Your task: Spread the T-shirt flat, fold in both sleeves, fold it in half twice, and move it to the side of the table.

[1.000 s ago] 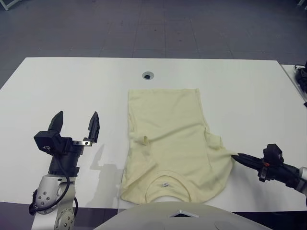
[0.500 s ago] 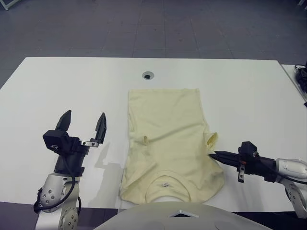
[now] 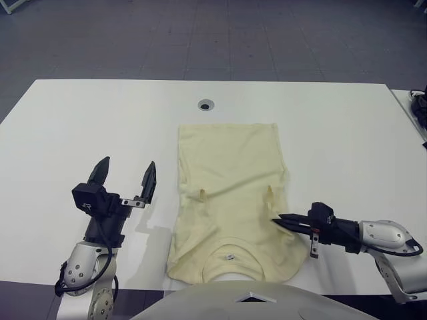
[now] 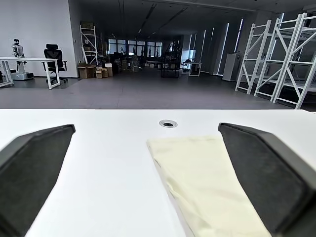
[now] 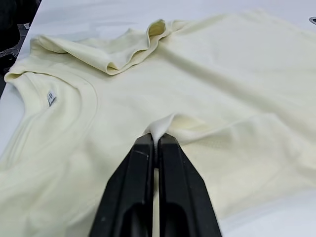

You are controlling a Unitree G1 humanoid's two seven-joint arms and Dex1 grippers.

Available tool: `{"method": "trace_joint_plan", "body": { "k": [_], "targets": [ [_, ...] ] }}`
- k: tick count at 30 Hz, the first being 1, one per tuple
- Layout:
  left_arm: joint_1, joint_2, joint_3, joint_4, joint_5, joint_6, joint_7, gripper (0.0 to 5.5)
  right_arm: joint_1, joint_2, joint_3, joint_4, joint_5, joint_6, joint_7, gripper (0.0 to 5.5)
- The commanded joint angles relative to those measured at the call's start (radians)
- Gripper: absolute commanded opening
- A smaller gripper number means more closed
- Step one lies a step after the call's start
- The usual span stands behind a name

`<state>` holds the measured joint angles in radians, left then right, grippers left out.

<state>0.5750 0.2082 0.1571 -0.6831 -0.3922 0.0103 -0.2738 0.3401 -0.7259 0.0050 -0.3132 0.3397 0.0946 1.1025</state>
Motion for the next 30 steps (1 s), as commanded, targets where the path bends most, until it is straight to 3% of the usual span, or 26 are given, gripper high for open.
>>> {"method": "trace_joint_plan", "body": {
  "k": [1, 7, 20, 30],
  "targets": [
    [0.004, -0.005, -0.008, 0.009, 0.010, -0.003, -0.006, 5.40, -0.007, -0.005, 0.037, 0.011, -0.058, -0.027, -0.021, 0.01],
    [0.009, -0.008, -0.021, 0.012, 0.016, -0.007, -0.008, 5.40, -0.007, 0.002, 0.057, -0.011, -0.053, -0.025, -0.038, 0.01],
    [0.005, -0.009, -0.040, 0.022, 0.025, -0.012, -0.006, 5.40, 0.009, 0.009, -0.027, -0.152, 0.261, 0.140, -0.018, 2.05],
    [0.008, 0.004, 0.004, -0.001, 0.006, -0.002, 0.001, 5.40, 0.184, -0.015, -0.319, -0.081, 0.386, 0.166, 0.032, 3.59]
  ]
}}
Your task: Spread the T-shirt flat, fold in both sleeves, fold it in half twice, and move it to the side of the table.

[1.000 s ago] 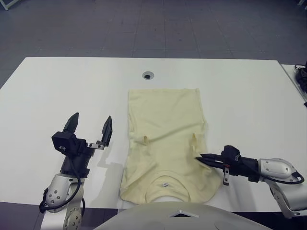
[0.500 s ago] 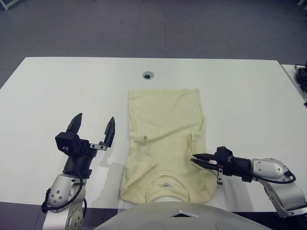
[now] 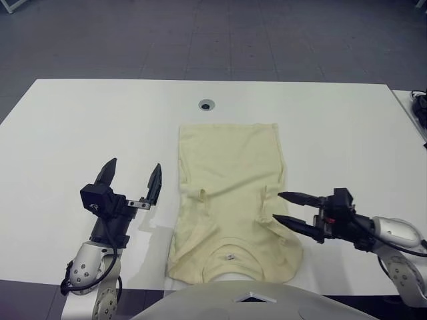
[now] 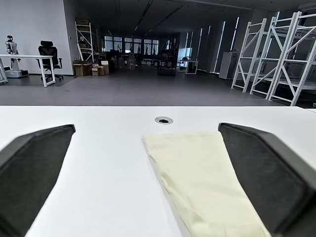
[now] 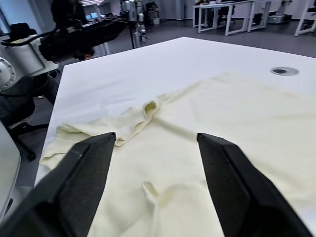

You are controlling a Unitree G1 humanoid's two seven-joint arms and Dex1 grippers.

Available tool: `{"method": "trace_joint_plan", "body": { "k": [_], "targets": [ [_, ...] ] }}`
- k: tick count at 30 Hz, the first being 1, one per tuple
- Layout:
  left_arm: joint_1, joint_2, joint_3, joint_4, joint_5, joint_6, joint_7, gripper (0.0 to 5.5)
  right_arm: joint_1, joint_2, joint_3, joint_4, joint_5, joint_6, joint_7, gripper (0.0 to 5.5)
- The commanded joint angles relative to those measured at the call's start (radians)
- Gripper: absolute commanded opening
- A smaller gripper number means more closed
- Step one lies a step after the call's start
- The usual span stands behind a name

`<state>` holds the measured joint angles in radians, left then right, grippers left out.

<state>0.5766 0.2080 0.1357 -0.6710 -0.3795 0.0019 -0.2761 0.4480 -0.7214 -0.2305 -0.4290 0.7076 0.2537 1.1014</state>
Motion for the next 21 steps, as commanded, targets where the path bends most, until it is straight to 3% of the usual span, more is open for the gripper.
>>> {"method": "trace_joint_plan", "body": {
  "k": [1, 6, 12, 21],
  "targets": [
    [0.007, 0.004, 0.029, -0.015, -0.008, 0.007, 0.004, 5.40, 0.097, -0.019, -0.098, 0.040, 0.017, 0.007, 0.044, 3.69],
    [0.012, 0.002, 0.029, -0.021, -0.007, 0.011, 0.002, 5.40, 0.187, -0.010, -0.120, 0.019, 0.017, 0.013, 0.091, 4.46],
    [0.018, 0.004, 0.027, -0.024, -0.008, 0.015, -0.001, 5.40, 0.217, -0.001, -0.062, 0.049, -0.085, -0.030, 0.092, 5.39],
    [0.019, 0.000, 0.014, -0.023, 0.005, 0.011, 0.002, 5.40, 0.211, -0.004, 0.010, 0.065, -0.177, -0.044, 0.069, 4.05]
  ]
}}
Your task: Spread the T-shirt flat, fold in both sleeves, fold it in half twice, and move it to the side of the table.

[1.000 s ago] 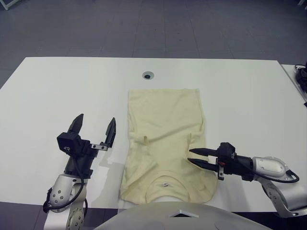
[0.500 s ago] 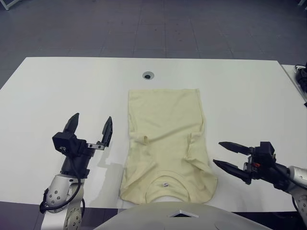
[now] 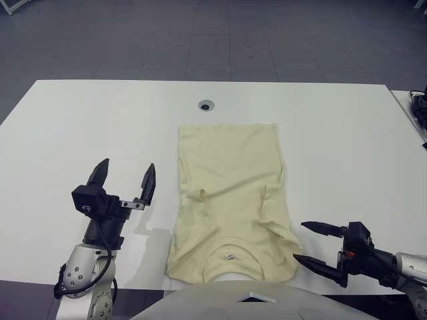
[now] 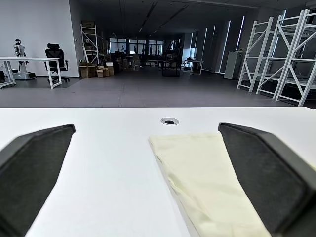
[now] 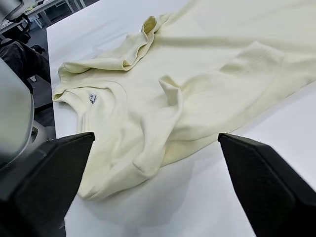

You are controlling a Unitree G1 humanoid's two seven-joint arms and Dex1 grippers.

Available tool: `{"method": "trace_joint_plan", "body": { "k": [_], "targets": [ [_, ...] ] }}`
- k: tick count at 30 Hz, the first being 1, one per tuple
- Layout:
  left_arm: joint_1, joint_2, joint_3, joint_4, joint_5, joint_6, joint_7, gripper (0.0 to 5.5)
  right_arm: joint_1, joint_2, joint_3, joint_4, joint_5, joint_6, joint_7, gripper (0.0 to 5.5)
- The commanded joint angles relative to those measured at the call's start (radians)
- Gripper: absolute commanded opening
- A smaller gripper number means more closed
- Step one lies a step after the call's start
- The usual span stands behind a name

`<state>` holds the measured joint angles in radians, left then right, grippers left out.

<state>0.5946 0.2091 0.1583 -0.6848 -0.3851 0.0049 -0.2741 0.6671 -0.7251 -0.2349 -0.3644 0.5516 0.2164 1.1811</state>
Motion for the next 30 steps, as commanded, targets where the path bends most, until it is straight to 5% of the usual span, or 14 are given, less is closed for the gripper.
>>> {"method": "trace_joint_plan", "body": {
  "k": [1, 25, 30],
  "targets": [
    [0.001, -0.002, -0.010, -0.008, 0.013, 0.008, 0.000, 5.40, -0.008, 0.000, 0.019, -0.001, -0.025, -0.007, -0.013, 3.86],
    [-0.002, -0.007, -0.027, -0.007, 0.024, 0.000, 0.007, 5.40, 0.006, -0.020, 0.014, 0.011, -0.033, -0.007, 0.014, 0.04],
    [-0.001, -0.007, -0.025, -0.008, 0.024, -0.001, 0.009, 5.40, 0.006, -0.020, 0.010, 0.018, -0.038, -0.016, 0.017, 0.01]
  ]
}}
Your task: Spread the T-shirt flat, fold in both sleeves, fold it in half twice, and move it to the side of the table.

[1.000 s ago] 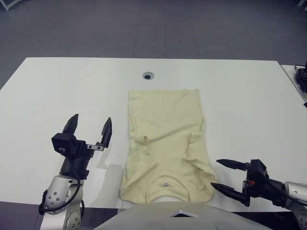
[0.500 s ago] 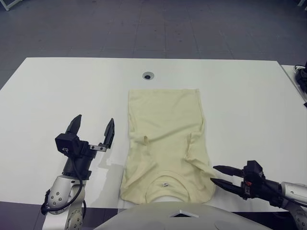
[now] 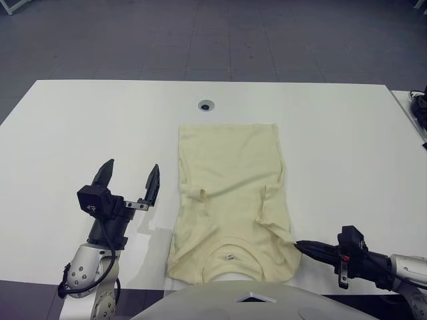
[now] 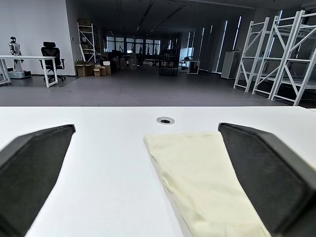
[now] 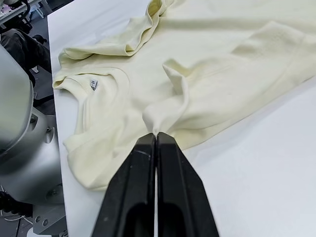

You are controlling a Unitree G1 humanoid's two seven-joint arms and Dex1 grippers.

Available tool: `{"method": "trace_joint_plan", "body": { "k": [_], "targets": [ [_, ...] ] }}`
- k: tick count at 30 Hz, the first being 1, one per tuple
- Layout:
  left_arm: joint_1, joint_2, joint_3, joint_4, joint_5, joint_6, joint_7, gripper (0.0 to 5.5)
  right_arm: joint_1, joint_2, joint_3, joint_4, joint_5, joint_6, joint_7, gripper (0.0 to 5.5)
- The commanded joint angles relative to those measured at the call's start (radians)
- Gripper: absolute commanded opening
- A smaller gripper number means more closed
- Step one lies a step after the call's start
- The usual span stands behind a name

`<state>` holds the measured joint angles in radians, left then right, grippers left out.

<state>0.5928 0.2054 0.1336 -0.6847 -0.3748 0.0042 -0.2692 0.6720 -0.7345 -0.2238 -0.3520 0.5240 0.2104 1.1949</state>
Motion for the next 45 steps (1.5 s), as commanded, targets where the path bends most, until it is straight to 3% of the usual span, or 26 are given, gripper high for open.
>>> {"method": "trace_joint_plan", "body": {
  "k": [1, 9, 18, 41, 45],
  "targets": [
    [0.001, -0.004, 0.000, -0.008, 0.013, -0.001, 0.004, 5.40, 0.001, -0.011, -0.003, 0.006, -0.011, -0.012, 0.005, 0.01],
    [-0.002, -0.005, -0.002, -0.004, 0.011, -0.002, 0.002, 5.40, 0.005, -0.023, -0.035, 0.019, -0.051, -0.069, 0.001, 0.01],
    [0.009, -0.009, -0.016, -0.008, 0.010, -0.005, -0.002, 5.40, 0.044, -0.070, -0.015, 0.061, -0.321, -0.276, -0.074, 0.01],
    [0.010, 0.002, -0.040, -0.005, 0.015, -0.005, -0.010, 5.40, 0.098, -0.075, -0.055, -0.041, -0.140, -0.237, -0.012, 0.01],
    [0.012, 0.001, -0.040, -0.005, 0.016, -0.007, -0.008, 5.40, 0.099, -0.079, -0.054, -0.038, -0.129, -0.225, -0.007, 0.51]
  ]
}}
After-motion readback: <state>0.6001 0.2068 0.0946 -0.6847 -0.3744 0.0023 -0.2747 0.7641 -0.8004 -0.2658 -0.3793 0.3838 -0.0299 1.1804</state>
